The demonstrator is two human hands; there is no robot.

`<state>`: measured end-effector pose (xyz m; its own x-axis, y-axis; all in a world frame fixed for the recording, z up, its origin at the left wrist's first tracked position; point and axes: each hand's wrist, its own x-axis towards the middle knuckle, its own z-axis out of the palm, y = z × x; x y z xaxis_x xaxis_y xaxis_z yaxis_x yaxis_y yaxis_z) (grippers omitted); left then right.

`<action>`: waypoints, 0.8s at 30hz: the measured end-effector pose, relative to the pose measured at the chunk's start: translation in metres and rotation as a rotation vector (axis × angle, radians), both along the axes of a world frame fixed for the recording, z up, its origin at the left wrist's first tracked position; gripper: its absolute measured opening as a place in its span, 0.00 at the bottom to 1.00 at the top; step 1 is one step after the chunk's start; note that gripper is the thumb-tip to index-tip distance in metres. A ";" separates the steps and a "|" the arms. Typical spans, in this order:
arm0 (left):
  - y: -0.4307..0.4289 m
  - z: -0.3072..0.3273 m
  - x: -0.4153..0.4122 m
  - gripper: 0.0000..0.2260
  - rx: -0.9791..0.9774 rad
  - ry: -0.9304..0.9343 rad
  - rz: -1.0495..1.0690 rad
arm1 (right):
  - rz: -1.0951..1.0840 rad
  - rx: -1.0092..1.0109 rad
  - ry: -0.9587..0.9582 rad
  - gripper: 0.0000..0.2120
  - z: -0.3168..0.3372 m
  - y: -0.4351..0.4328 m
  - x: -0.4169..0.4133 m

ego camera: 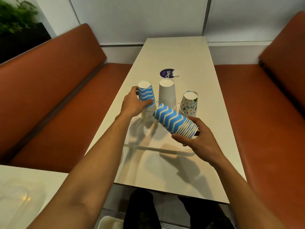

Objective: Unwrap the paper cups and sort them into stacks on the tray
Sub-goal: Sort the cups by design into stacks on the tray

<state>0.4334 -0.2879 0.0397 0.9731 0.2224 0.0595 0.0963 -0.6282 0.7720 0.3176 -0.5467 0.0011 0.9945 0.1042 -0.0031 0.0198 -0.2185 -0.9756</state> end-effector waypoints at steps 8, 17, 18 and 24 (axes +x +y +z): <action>0.005 0.003 -0.013 0.40 -0.159 0.002 0.021 | 0.001 0.025 0.014 0.32 0.008 0.004 0.000; -0.009 -0.003 -0.087 0.29 -0.804 0.080 -0.351 | 0.022 0.065 0.038 0.34 0.015 0.013 0.002; -0.009 -0.003 -0.090 0.29 -0.856 0.114 -0.404 | 0.038 0.074 0.046 0.34 0.016 0.014 0.002; 0.003 0.007 -0.088 0.27 -0.837 0.145 -0.465 | 0.108 0.107 0.070 0.32 0.024 0.010 0.003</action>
